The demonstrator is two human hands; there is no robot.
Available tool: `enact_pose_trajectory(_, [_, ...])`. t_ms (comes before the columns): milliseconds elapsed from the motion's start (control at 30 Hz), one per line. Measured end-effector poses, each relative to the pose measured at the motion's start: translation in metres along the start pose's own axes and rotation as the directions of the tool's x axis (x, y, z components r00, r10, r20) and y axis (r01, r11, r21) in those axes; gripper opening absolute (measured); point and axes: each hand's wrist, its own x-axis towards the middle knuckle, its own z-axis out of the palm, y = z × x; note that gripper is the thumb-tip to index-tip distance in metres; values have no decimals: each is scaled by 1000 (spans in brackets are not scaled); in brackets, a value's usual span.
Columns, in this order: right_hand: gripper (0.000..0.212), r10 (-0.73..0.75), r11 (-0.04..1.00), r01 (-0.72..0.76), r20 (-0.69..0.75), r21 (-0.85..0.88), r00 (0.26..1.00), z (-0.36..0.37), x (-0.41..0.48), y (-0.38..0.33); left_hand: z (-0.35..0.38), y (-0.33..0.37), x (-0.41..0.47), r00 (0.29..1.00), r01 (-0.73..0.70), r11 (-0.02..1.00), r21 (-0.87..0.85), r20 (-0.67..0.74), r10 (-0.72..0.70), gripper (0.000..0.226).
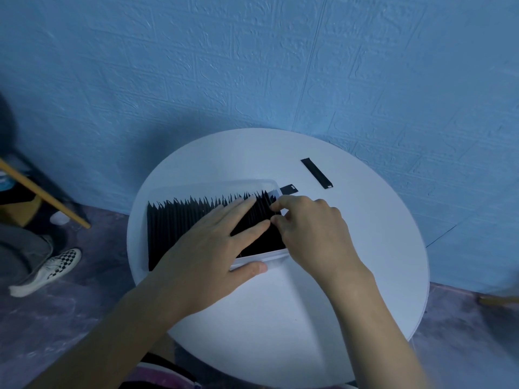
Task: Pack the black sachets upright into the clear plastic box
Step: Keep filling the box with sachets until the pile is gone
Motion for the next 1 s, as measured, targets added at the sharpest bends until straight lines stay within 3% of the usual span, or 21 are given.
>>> enact_pose_trajectory(400, [23,16,992,-16,-5,-123,1000,-2,-1,-7,-6,-2,2,999,5,999,-42,38,-3,74])
enact_pose_trajectory(600, [17,-106,979,97,-43,-181,993,3,-8,-4,-5,-4,2,998,-37,999,2,53,37,74])
enact_pose_trajectory(767, [22,-90,996,90,-108,-8,990,6,-10,11,-5,-4,4,997,-48,999,7,60,47,78])
enact_pose_trajectory(1000, [26,-8,985,11,-19,171,1000,12,-9,17,-4,0,11,995,-84,994,63,52,81,83])
